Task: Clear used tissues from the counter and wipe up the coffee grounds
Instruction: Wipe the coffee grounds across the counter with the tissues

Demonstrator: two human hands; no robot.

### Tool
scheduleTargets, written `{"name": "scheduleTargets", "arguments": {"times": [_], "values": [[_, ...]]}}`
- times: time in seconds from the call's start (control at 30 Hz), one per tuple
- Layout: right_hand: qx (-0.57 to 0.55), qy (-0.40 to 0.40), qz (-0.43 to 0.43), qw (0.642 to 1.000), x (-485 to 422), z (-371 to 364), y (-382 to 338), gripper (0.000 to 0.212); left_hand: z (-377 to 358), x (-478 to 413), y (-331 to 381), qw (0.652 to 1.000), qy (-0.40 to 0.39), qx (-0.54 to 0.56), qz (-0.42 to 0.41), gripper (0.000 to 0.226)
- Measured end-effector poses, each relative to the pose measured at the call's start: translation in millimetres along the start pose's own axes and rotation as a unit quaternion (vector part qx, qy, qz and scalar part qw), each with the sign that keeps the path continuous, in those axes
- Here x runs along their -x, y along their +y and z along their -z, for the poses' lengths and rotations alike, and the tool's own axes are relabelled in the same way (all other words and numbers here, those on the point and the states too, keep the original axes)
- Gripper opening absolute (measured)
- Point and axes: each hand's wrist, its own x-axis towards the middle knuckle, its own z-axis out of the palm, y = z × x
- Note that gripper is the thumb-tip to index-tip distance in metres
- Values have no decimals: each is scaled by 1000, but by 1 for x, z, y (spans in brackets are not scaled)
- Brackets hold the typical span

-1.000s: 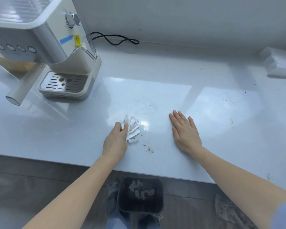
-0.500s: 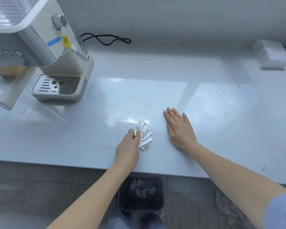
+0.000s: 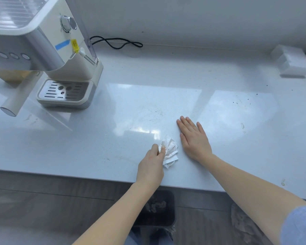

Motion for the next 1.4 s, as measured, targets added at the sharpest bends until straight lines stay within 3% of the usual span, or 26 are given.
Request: {"name": "scheduleTargets", "arguments": {"times": [0.13,0.27,0.43,0.7,0.83,1.0,1.23,1.4], "values": [[-3,0,-3,1000,0,1,0,49,4,-1,-4,995,28,98,17,41],[-6,2,-3,1000,0,1,-1,50,6,2,-10,967,69,237,63,40],[-8,-1,-7,1000,1,2,0,50,28,2,-40,939,130,298,112,42],[-7,-1,-10,1000,1,2,-1,50,72,25,-155,960,181,122,177,35],[-3,0,-13,1000,1,3,-4,51,73,36,-179,962,182,55,194,28],[11,-7,-17,1000,2,2,-4,52,67,30,-152,975,132,39,177,29],[9,-13,-19,1000,1,3,-5,52,20,16,-44,996,55,26,68,47],[2,-15,-15,1000,1,6,-4,51,27,13,-57,998,50,8,45,34]]}}
